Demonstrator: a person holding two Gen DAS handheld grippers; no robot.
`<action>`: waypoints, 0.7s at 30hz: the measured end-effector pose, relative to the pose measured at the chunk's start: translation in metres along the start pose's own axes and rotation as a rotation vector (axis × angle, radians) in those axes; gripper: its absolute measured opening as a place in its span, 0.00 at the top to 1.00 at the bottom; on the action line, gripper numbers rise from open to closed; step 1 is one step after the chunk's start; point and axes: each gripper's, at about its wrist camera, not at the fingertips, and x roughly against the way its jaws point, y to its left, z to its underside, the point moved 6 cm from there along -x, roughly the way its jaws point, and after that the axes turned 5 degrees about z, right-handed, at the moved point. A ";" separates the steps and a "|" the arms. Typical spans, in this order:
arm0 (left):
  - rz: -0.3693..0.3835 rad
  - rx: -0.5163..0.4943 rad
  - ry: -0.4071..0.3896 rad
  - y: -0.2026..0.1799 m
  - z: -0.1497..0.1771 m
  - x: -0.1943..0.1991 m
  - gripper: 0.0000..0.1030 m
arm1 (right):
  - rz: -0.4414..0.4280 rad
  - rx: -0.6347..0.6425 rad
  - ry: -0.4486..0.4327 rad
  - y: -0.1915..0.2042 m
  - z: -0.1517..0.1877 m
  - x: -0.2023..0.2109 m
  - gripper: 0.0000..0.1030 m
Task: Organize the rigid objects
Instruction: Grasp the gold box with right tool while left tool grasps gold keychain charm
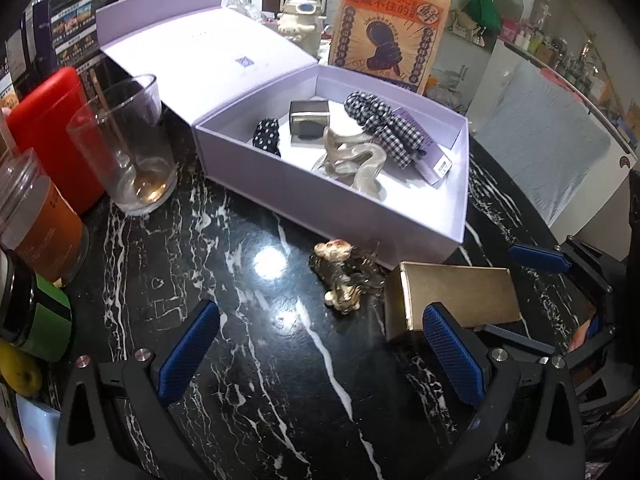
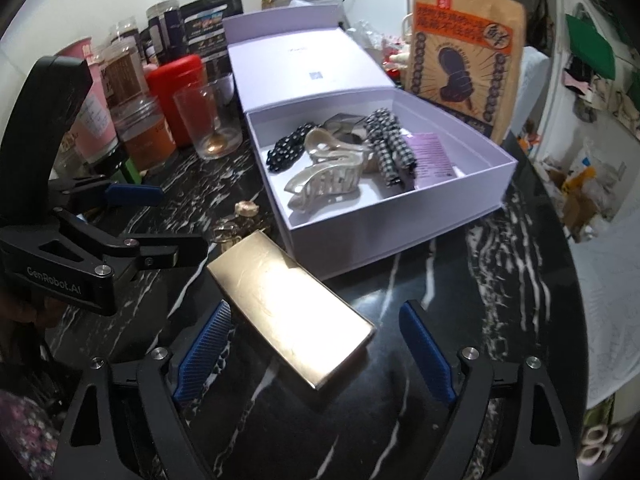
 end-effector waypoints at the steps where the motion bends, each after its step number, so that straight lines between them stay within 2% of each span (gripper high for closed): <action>1: -0.003 -0.002 0.005 0.002 0.001 -0.001 0.00 | -0.006 0.008 0.009 0.002 -0.001 -0.004 0.15; 6: -0.042 -0.026 0.017 0.006 0.002 -0.004 0.00 | -0.023 0.080 0.042 0.015 -0.003 -0.016 0.15; 9: -0.006 -0.020 0.012 0.006 -0.001 -0.005 0.00 | -0.022 0.124 0.046 0.020 -0.002 -0.019 0.16; 12: 0.033 -0.002 0.009 0.005 -0.004 -0.006 0.00 | -0.035 0.143 0.037 0.023 0.001 -0.018 0.32; 16: 0.017 -0.030 0.010 0.002 -0.008 -0.011 0.00 | -0.057 0.106 0.044 0.020 0.005 -0.014 0.46; 21: 0.026 -0.053 0.000 -0.005 -0.014 -0.017 0.00 | -0.068 0.080 0.049 0.015 0.017 -0.002 0.49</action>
